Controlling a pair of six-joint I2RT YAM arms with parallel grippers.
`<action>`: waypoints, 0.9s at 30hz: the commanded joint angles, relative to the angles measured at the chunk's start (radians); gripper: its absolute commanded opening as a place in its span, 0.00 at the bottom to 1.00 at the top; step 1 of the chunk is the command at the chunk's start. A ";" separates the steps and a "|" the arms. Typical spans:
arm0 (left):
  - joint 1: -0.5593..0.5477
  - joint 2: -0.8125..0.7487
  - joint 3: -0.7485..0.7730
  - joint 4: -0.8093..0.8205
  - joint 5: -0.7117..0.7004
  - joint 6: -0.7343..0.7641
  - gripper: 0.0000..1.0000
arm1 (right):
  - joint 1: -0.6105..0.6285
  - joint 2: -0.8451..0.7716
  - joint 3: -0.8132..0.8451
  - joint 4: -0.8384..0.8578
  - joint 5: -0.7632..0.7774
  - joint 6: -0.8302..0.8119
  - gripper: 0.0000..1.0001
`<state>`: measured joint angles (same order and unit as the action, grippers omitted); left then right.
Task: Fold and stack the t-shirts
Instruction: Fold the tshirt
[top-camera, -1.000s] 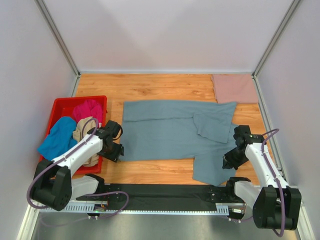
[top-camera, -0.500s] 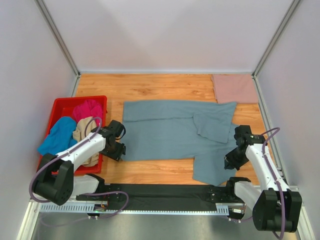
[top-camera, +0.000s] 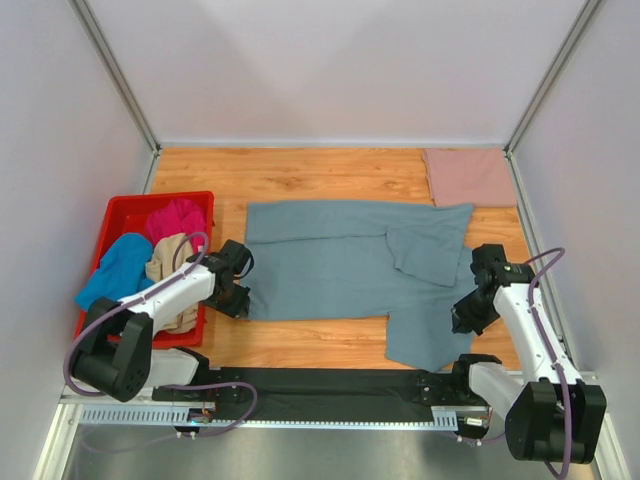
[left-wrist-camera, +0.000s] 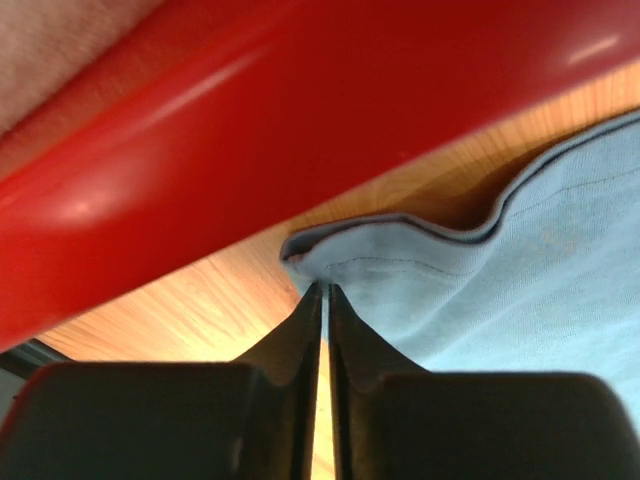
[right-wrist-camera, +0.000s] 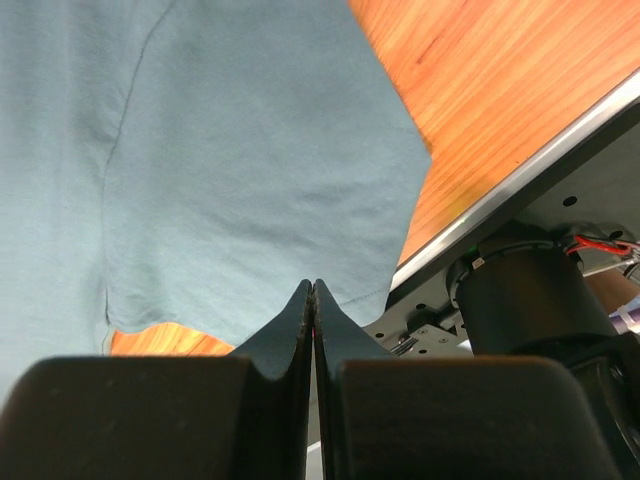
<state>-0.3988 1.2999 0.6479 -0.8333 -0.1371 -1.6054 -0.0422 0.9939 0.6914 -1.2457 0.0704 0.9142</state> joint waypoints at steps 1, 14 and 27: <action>-0.005 -0.025 0.010 0.010 -0.035 0.021 0.00 | 0.004 -0.017 0.063 -0.044 0.031 -0.006 0.00; -0.003 -0.036 0.117 -0.130 -0.001 0.108 0.17 | 0.004 -0.049 0.116 -0.107 0.048 -0.015 0.00; -0.006 -0.030 0.061 -0.112 0.059 0.056 0.52 | -0.047 0.064 -0.078 0.052 0.015 -0.008 0.35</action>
<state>-0.4000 1.2724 0.7292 -0.9588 -0.1001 -1.5219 -0.0689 1.0416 0.6052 -1.2678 0.0772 0.9180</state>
